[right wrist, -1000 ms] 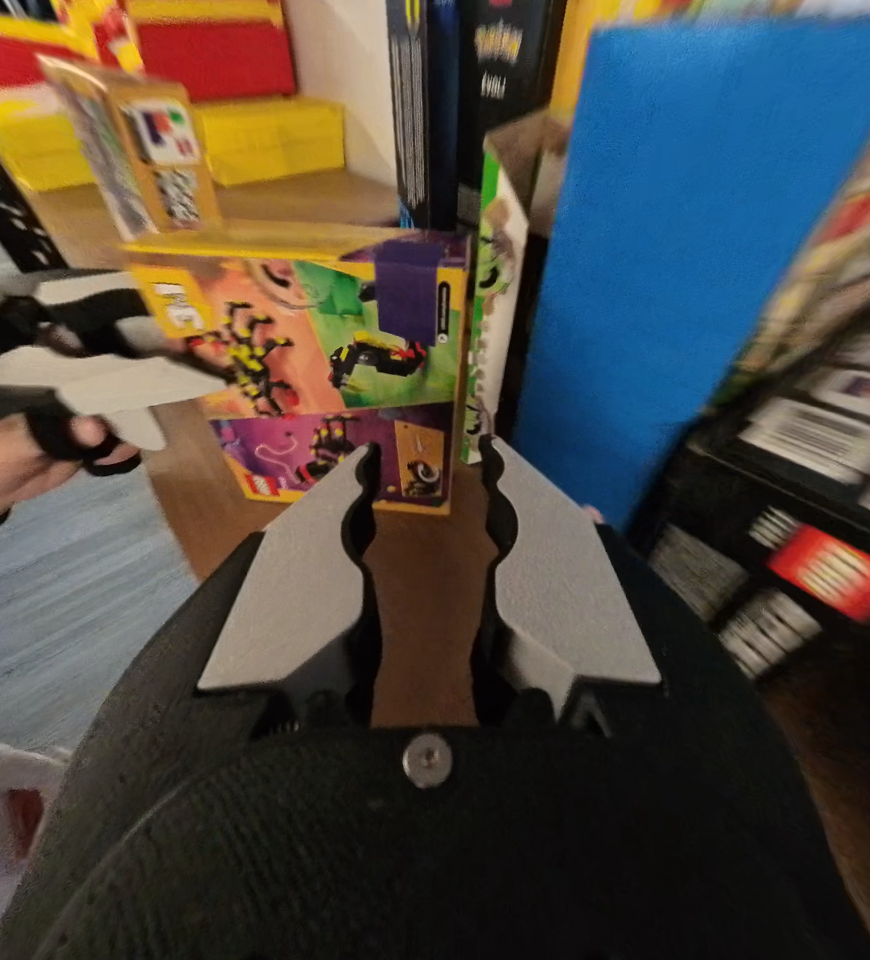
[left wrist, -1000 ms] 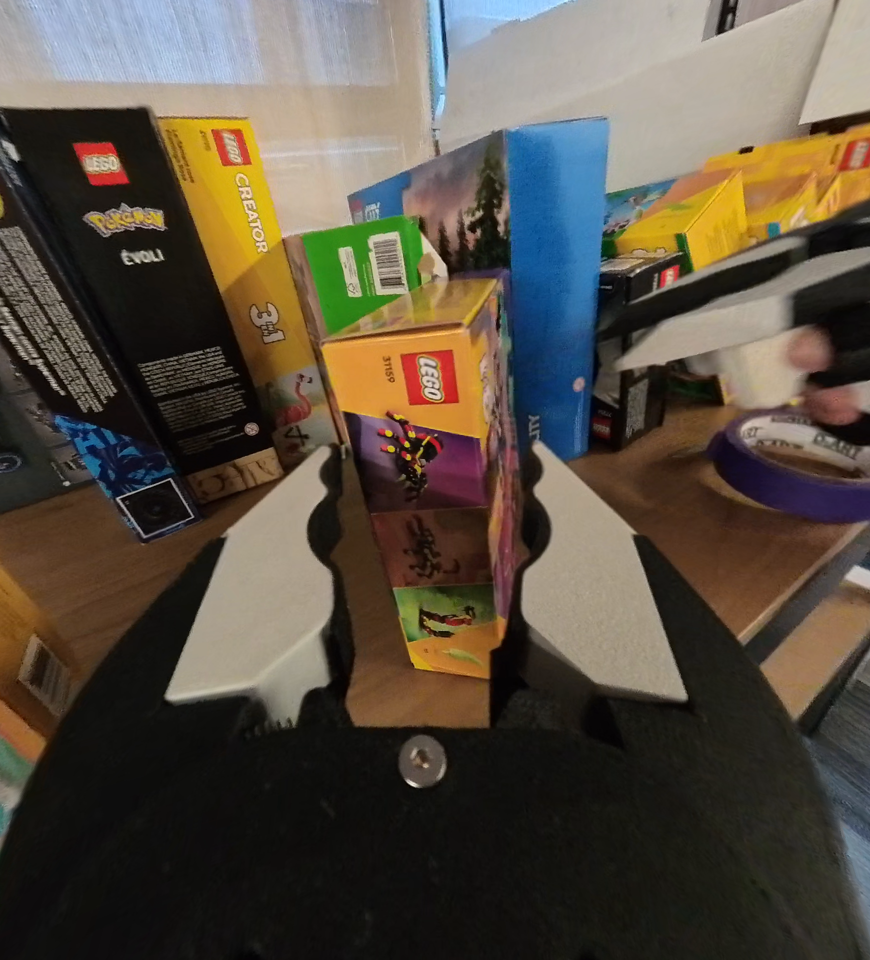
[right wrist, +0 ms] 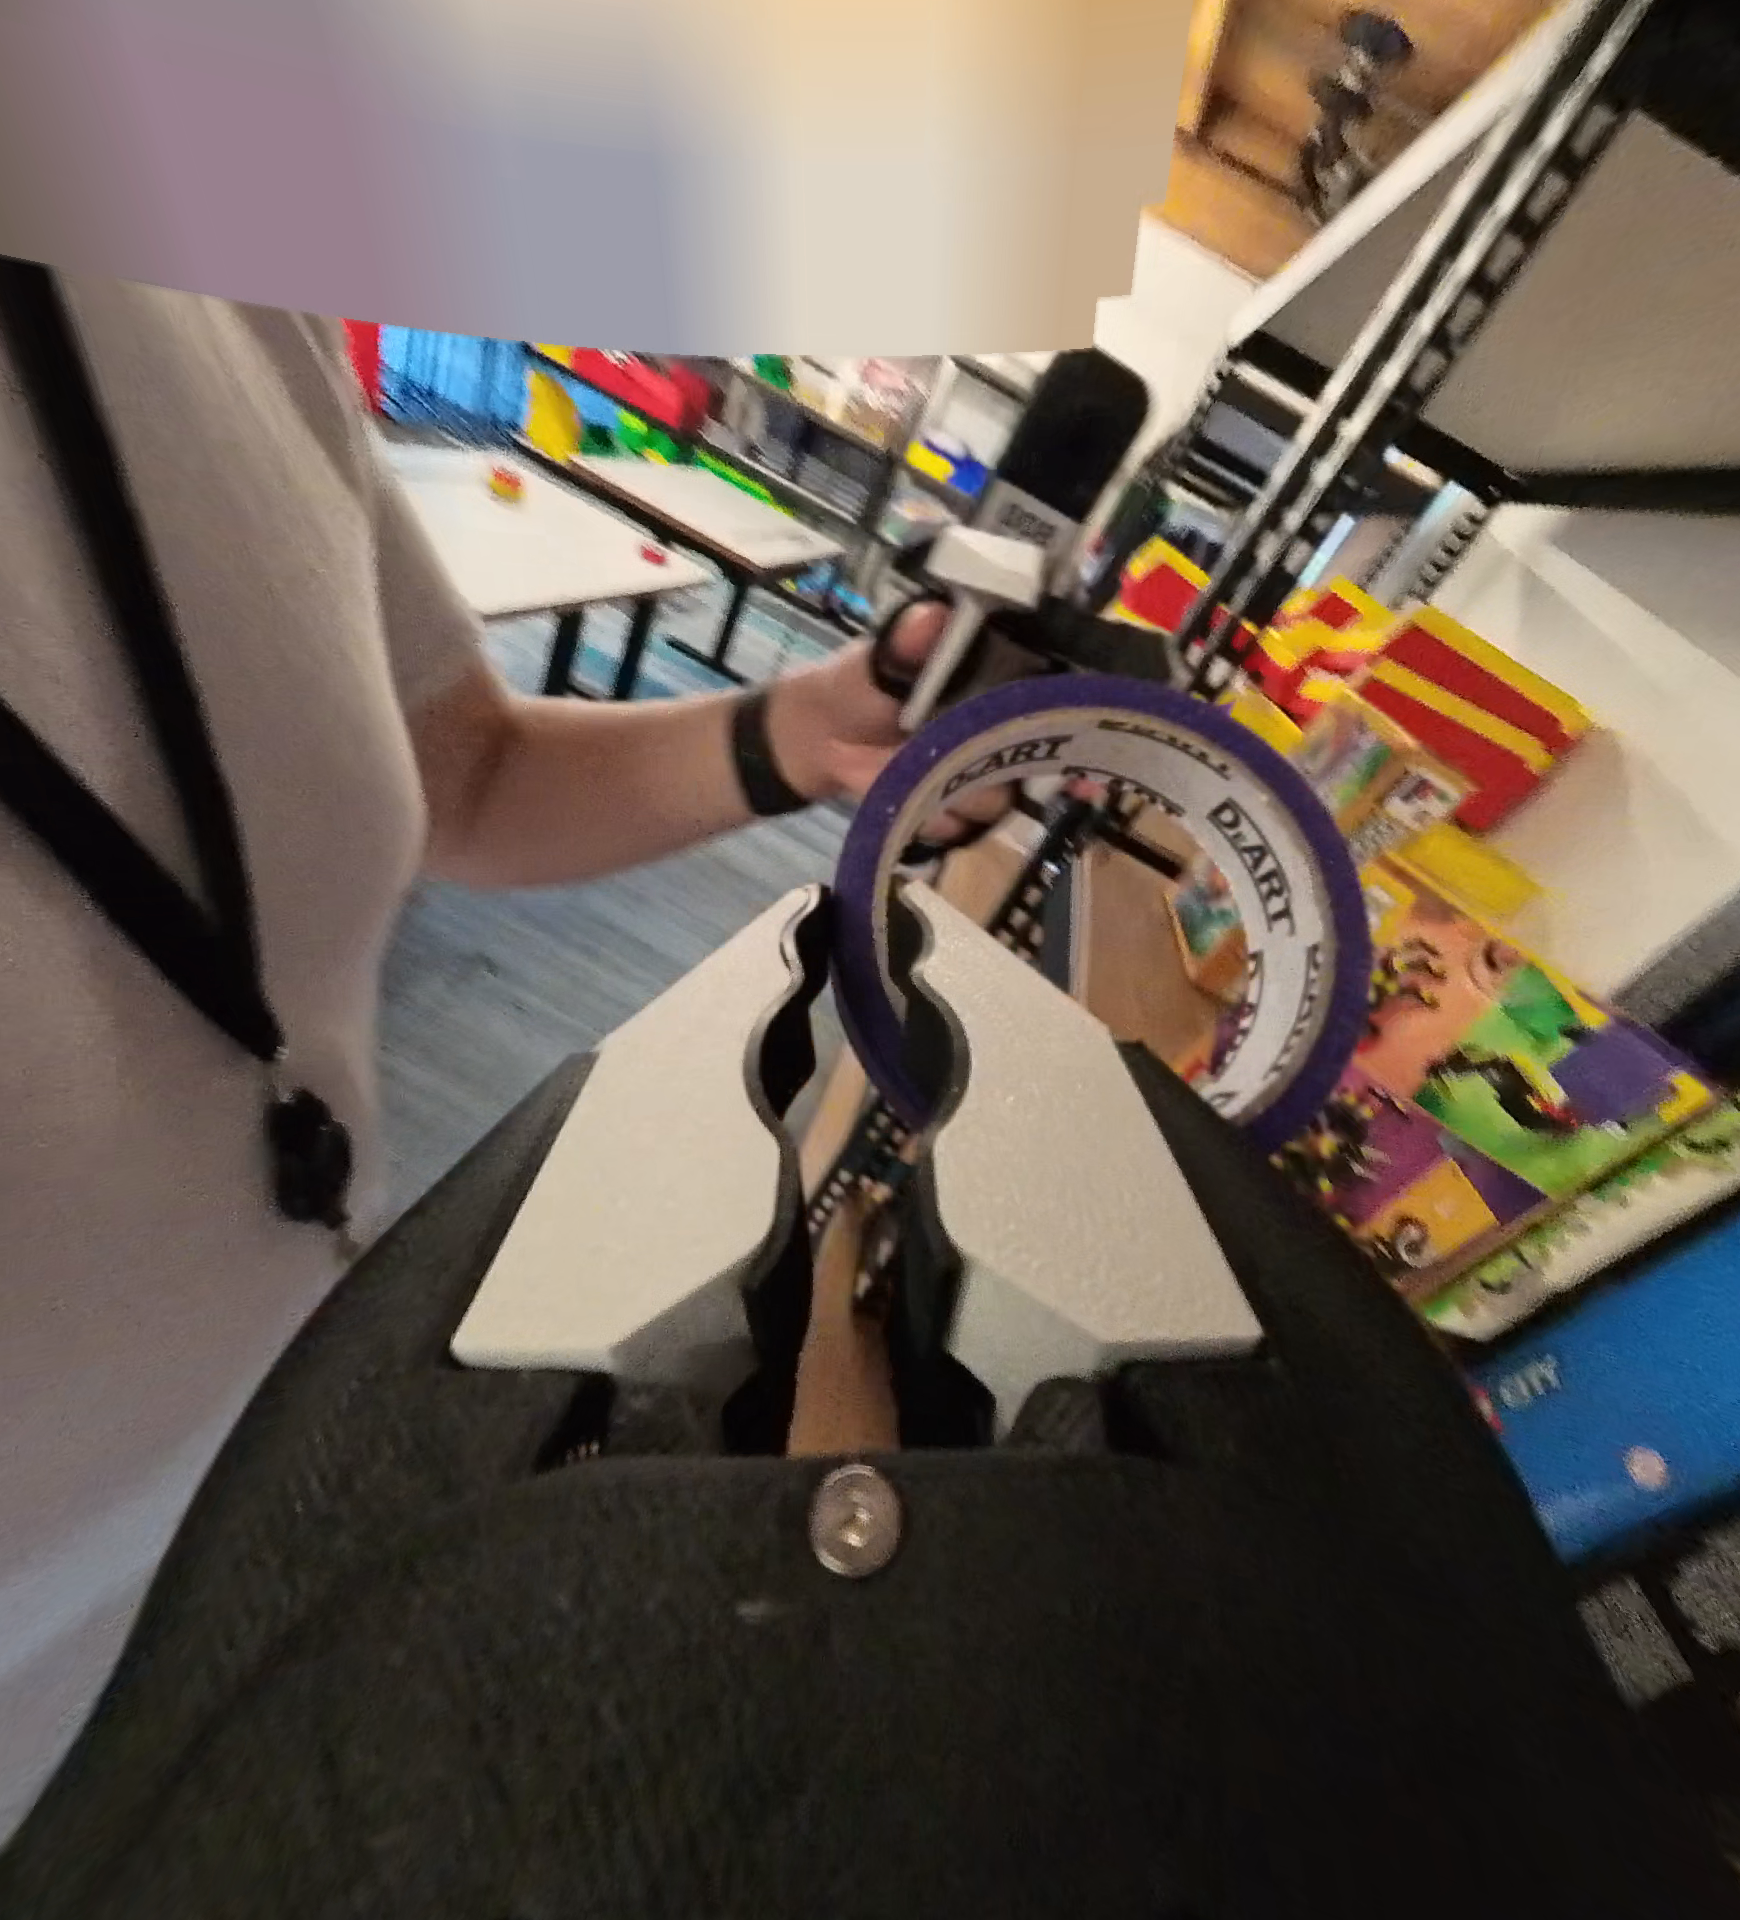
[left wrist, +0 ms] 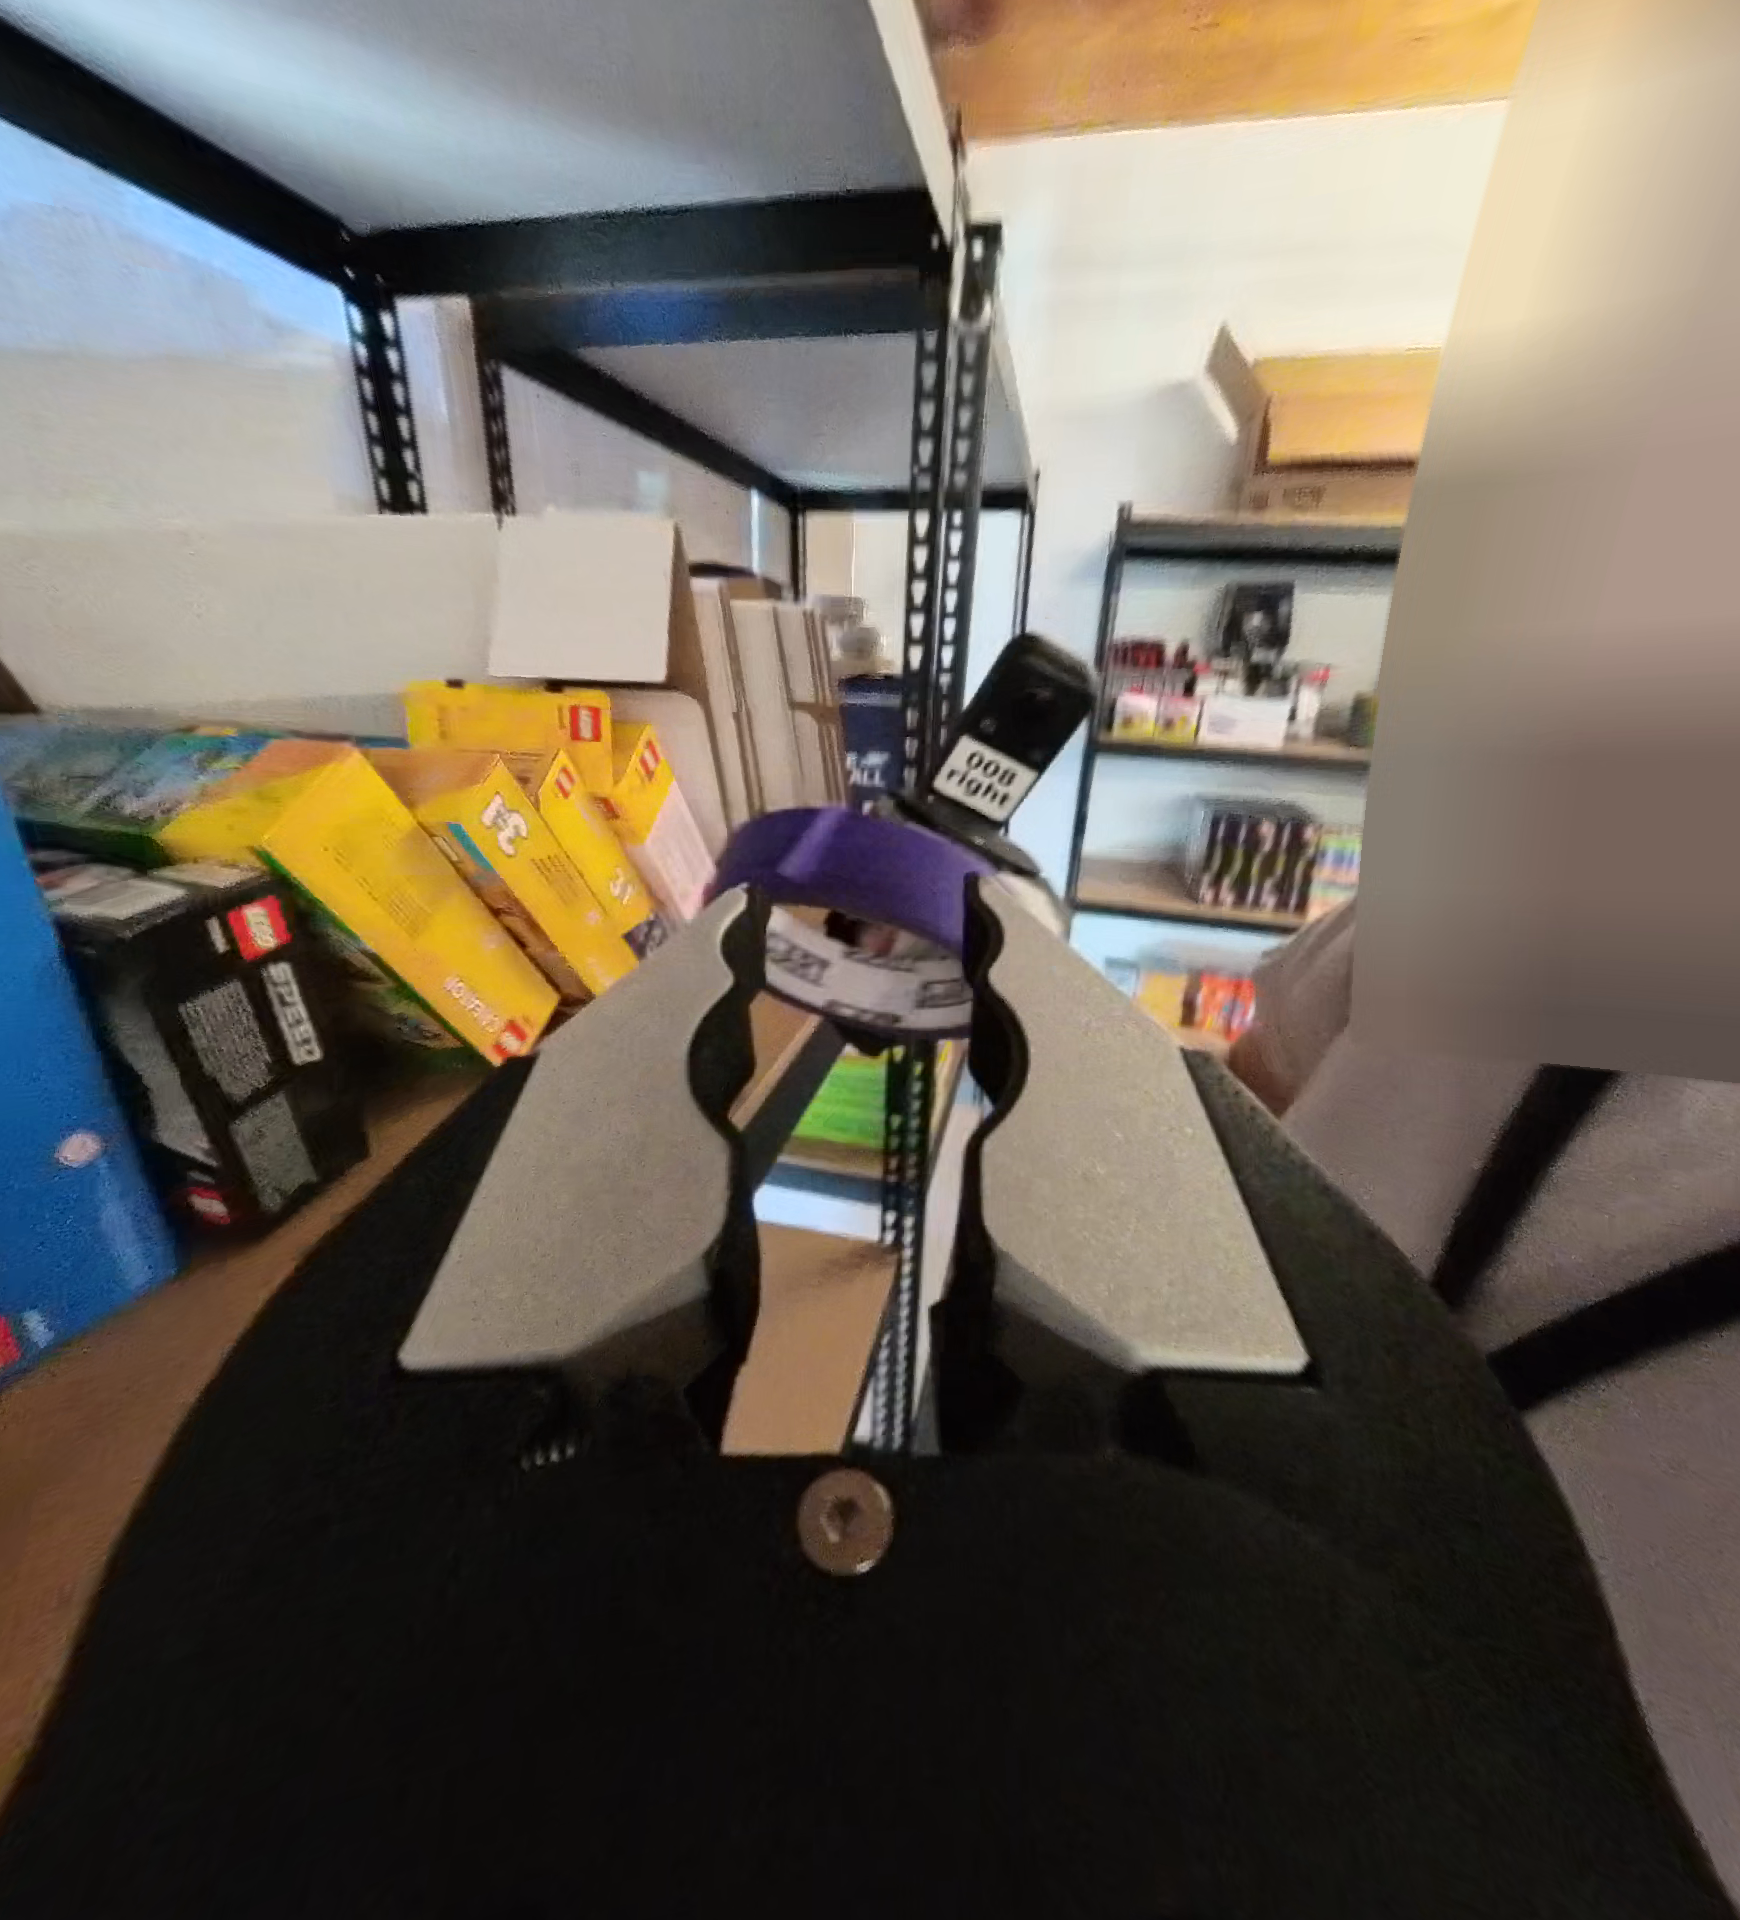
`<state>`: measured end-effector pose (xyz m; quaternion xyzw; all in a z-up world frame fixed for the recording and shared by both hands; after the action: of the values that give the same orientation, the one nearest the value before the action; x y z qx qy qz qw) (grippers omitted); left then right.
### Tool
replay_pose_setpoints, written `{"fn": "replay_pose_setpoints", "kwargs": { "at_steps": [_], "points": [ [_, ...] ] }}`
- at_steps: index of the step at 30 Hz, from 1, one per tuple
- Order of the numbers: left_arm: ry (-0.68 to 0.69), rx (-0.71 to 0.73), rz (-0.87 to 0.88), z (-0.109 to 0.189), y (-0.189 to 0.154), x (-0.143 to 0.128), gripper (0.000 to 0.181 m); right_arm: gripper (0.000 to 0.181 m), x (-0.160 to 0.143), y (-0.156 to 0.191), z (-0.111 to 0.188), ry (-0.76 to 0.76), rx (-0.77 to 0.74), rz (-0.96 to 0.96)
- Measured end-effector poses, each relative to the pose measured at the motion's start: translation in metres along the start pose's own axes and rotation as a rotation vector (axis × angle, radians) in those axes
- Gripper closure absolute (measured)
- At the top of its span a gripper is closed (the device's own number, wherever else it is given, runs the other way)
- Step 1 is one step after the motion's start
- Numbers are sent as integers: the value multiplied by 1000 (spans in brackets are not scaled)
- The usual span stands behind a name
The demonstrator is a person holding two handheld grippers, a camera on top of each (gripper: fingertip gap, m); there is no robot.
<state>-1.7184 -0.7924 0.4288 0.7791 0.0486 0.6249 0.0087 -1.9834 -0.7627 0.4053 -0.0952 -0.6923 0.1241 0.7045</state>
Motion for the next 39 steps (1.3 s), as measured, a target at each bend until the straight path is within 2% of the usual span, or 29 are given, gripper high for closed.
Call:
{"fn": "replay_pose_setpoints", "kwargs": {
  "at_steps": [2,5,10,11,16,19,22,24,27,31,33,34,35,39],
  "points": [
    [81,-24,-62,-16,9,13,146,172,9,1,6,-29,40,-1],
    [143,-141,-100,-44,12,25,153,172,16,4,12,-6,56,14],
    [305,-256,-123,-77,14,26,164,171,21,11,24,41,48,39],
    [322,-272,-131,-80,14,26,178,171,22,11,27,43,37,40],
    [316,-281,-191,-89,13,23,181,171,20,11,35,53,18,29],
    [346,-232,-225,-92,16,21,181,171,11,4,38,41,3,-35],
    [393,-138,-240,-92,19,19,181,169,-6,-8,34,-47,-17,-197],
    [450,-74,-255,-91,21,18,181,153,-19,-16,23,-91,-56,-336],
    [540,8,-248,-86,24,17,181,151,-40,-21,-2,-180,-56,-491],
    [682,74,-212,-77,27,12,181,148,-57,-26,-28,-326,21,-614],
    [718,110,-213,-72,27,12,181,150,-64,-33,-35,-370,34,-683],
    [729,123,-201,-69,26,13,181,162,-67,-36,-37,-375,33,-696],
    [734,140,-189,-66,25,14,181,162,-69,-40,-39,-376,4,-698],
    [778,238,-171,-56,25,23,181,134,-61,-48,-47,-385,-37,-636]
  ]
}}
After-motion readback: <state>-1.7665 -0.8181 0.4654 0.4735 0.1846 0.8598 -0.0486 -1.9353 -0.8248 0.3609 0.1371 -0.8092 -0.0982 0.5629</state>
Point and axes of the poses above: each gripper's, where its closed fingertips meet, z back along the fingers, x out of its top, y = z × x across the jaws, the point moved 10 cm from there along z, back along the fingers, and after that the axes turned 7 degrees about -z, right-handed, at the moved point
